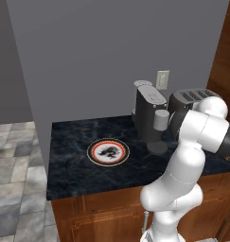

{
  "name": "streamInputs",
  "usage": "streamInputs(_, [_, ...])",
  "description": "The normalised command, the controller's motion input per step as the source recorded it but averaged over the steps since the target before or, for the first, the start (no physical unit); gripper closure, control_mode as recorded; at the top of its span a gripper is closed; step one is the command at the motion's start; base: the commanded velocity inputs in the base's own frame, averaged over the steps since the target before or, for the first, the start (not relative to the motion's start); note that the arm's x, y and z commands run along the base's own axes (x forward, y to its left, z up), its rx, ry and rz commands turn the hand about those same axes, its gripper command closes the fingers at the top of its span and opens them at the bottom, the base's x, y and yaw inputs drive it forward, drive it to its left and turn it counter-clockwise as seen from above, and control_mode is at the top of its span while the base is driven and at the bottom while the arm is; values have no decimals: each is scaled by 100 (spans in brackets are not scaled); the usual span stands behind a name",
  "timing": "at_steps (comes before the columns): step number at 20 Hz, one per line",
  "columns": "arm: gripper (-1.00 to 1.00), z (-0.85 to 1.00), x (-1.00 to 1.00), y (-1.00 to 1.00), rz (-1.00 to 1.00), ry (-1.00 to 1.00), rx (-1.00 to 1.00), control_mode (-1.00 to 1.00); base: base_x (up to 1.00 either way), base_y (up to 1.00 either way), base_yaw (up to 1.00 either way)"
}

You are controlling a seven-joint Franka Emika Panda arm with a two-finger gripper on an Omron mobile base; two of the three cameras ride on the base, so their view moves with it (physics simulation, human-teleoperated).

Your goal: Pick the avocado and bread from the counter and place them on the plate. Then pick the jam from the cabinet and place it next to the plate. Lastly close the cabinet door.

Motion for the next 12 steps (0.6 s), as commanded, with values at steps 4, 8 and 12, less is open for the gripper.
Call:
streamInputs(4, [-100, -6, 16, 32, 0, -4, 0, -100, 0, 0, 0])
streamInputs(8, [-100, -39, 12, 4, -7, -1, 0, -100, 0, 0, 0])
streamInputs(12, [-100, -55, 13, 0, -12, -9, -9, -100, 0, 0, 0])
